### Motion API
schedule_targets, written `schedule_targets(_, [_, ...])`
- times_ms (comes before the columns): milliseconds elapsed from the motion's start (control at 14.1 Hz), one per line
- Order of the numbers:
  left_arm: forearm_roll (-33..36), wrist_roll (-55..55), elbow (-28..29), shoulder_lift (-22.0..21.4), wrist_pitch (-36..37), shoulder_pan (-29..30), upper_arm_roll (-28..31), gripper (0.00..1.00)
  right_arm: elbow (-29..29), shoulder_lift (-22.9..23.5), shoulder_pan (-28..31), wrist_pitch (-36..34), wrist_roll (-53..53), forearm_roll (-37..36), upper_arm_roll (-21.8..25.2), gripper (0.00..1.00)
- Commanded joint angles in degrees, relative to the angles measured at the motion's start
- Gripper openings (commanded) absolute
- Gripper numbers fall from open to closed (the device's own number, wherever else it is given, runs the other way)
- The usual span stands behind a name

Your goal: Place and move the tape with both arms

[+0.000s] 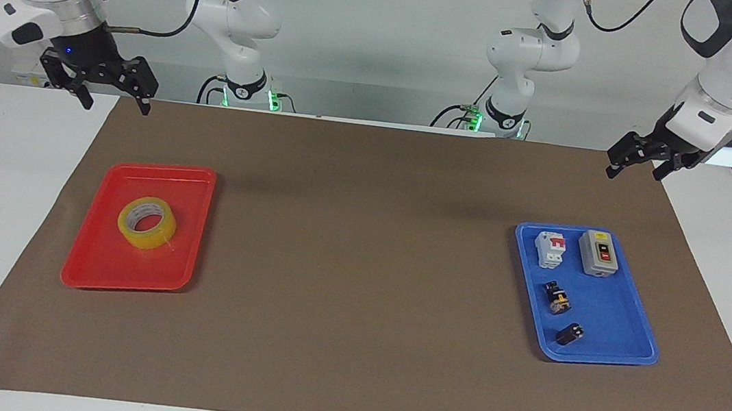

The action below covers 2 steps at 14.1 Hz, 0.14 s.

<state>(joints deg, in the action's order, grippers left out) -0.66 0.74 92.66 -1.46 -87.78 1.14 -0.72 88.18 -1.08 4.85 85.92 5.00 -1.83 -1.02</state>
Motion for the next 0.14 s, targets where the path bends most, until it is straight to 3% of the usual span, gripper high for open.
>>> schedule_targets(0, [-0.8, 0.4, 1.3, -1.4, 0.1, 0.1, 0.1, 1.0, 0.1, -0.4, 0.2, 0.5, -0.6, -0.6, -0.4, 1.0])
schedule_targets(71, [-0.8, 0.4, 1.3, -1.3, 0.1, 0.1, 0.1, 1.0, 0.1, -0.4, 0.1, 0.5, -0.6, -0.6, -0.4, 1.0])
